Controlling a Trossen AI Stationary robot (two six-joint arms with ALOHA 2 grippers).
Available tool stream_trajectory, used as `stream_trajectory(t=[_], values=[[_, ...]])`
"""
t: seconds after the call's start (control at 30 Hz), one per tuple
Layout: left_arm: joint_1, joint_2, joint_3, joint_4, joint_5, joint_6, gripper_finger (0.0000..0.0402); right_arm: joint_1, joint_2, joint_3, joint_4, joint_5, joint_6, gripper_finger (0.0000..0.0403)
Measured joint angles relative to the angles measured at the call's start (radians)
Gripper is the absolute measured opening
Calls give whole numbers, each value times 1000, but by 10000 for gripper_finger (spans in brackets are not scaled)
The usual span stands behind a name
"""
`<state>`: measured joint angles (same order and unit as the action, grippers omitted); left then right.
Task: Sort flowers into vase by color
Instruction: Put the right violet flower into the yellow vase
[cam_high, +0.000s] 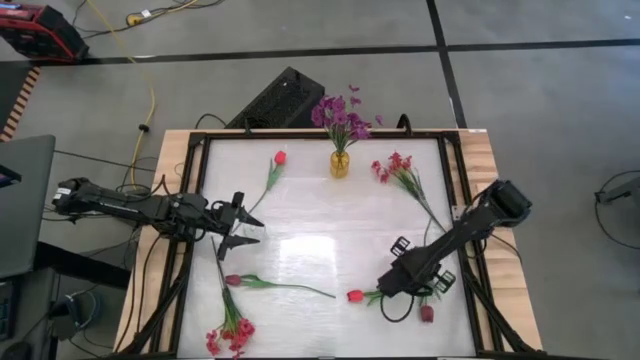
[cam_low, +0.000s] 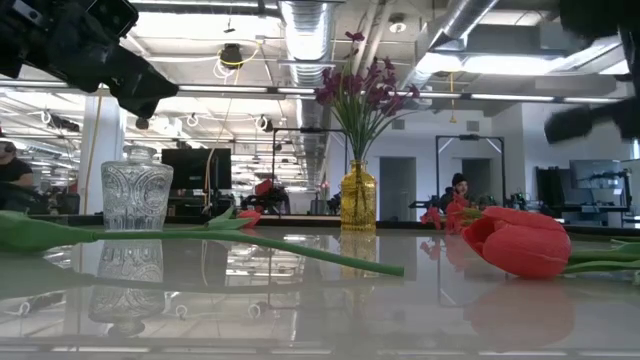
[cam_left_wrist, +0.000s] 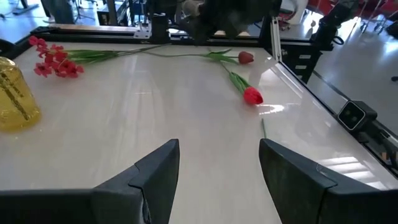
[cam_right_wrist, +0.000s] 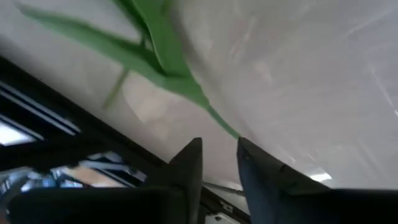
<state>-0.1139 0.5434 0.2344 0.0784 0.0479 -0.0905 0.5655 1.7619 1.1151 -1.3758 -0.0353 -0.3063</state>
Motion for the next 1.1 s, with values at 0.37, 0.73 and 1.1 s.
stream_trajectory(t=[0.37, 0.73, 1.1], values=[[0, 0, 0, 0, -8, 0, 210, -1, 26, -156, 135, 18, -86, 210], [0, 0, 0, 0, -37, -7, 210, 31, 22, -220, 248, 107, -231, 139], [0, 0, 0, 2, -110, 3, 210, 58, 27, -55, 91, 371, -263, 29]])
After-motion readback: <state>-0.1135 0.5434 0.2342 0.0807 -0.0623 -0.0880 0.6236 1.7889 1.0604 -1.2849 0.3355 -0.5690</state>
